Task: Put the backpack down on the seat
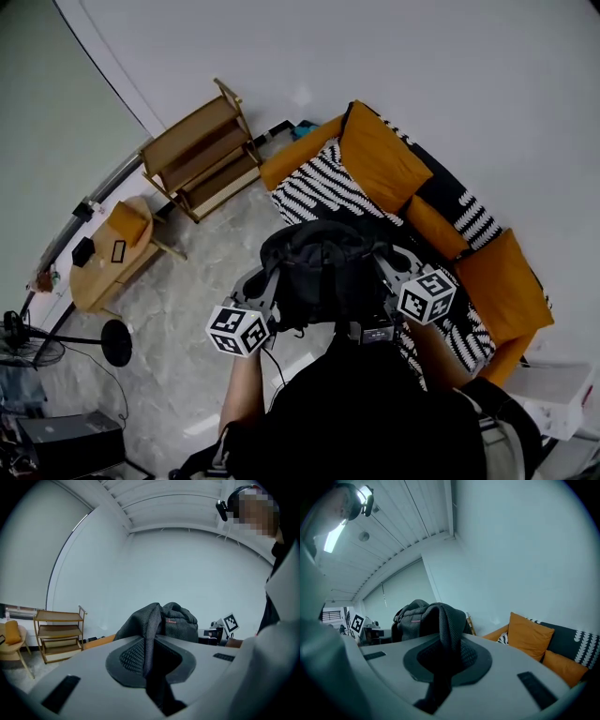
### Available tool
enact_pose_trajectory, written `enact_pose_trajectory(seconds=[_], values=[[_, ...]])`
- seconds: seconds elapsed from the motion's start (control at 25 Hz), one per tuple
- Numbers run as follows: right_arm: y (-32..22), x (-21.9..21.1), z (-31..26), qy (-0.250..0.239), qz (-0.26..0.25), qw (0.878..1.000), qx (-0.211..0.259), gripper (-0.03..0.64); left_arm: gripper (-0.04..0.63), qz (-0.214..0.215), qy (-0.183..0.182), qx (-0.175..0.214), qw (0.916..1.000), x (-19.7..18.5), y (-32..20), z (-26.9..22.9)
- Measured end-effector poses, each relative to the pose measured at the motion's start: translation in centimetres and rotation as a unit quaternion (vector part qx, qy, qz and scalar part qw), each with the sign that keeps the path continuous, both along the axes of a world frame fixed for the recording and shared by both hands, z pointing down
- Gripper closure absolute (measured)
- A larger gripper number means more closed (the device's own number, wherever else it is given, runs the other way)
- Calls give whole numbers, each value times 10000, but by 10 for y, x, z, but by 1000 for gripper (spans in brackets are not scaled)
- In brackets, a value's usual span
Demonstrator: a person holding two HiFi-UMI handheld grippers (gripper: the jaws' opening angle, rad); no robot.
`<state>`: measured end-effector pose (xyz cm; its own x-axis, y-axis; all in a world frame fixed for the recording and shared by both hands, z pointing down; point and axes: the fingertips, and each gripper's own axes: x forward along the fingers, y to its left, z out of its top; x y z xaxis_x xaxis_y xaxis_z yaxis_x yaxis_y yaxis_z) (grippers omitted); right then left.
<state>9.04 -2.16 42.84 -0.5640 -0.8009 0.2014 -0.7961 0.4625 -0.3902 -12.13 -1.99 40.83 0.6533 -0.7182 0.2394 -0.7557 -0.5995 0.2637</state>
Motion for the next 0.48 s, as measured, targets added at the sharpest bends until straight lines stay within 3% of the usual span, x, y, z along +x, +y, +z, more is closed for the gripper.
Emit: enact_pose_trajectory(seconds=[0.32, 0.48], values=[[-75, 8, -1, -6, -69, 10000, -66, 571, 549, -46, 34, -69, 10000, 8, -77, 0], [-82, 9, -3, -23, -88, 10000, -15, 571, 551, -48, 38, 2, 10000, 9, -84, -2]])
